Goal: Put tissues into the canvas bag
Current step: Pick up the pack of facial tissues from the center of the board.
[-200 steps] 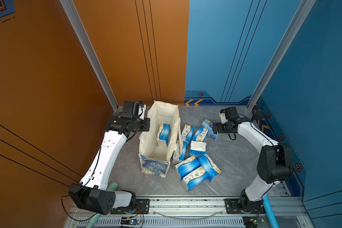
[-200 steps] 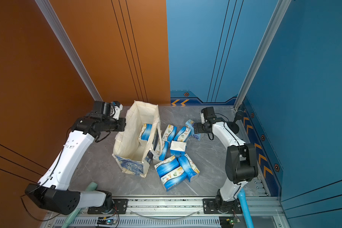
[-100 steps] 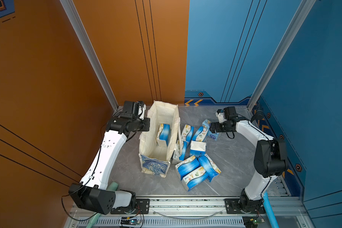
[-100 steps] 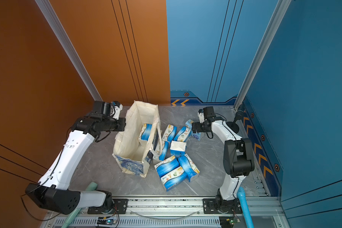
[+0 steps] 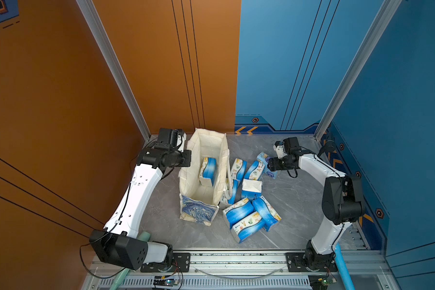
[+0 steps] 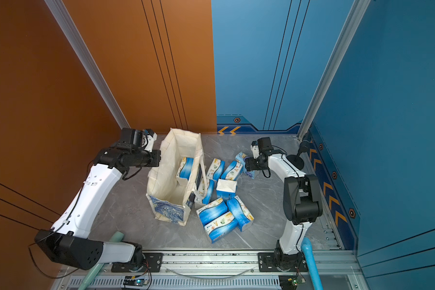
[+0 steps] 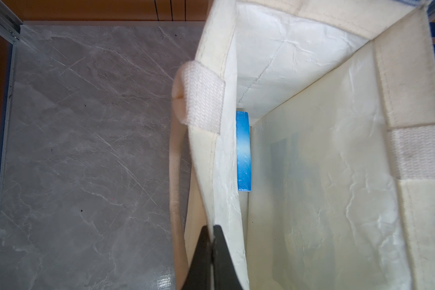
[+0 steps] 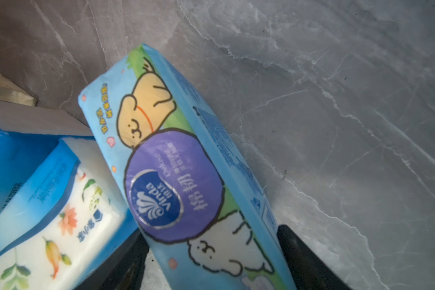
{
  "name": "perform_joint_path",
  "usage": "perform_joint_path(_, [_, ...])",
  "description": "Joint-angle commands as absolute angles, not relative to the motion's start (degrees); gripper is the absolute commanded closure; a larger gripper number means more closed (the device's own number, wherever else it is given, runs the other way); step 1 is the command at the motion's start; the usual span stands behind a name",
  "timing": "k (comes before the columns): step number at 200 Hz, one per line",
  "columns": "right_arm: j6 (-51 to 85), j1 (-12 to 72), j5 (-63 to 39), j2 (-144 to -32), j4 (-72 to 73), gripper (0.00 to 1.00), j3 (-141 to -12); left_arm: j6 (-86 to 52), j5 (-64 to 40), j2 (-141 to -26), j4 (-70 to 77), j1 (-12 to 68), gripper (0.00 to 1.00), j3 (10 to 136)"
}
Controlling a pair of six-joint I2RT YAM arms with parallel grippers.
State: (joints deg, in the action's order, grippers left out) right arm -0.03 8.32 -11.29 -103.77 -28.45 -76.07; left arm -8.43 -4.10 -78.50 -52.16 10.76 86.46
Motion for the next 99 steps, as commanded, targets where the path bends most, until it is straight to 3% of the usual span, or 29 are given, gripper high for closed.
perform_joint_path(1, [-0.1,9.9,-9.0,-101.0,-31.7,0.2,-74.7,-7.8,-4.8,-79.0,-51.9,10.2,1.0,86.9])
perform_joint_path(21, [0.2,11.0,-7.7,-100.2,-33.0,0.29,-74.6,-7.7,-4.9,-79.1,-51.9,10.0,1.0,86.9])
perform_joint_path(45, [1.0,11.6,-7.5,-98.9,-33.5,0.3,-74.9,-7.5,-5.2,-79.1,-51.9,9.9,1.0,86.9])
perform_joint_path(69, [0.9,12.0,-6.2,-99.1,-33.5,0.18,-75.6,-7.5,-5.2,-78.8,-51.9,9.8,1.0,86.9])
perform_joint_path(99, [1.0,12.4,-5.4,-102.0,-33.8,0.16,-77.9,-7.5,-5.5,-78.6,-51.9,9.7,1.0,86.8])
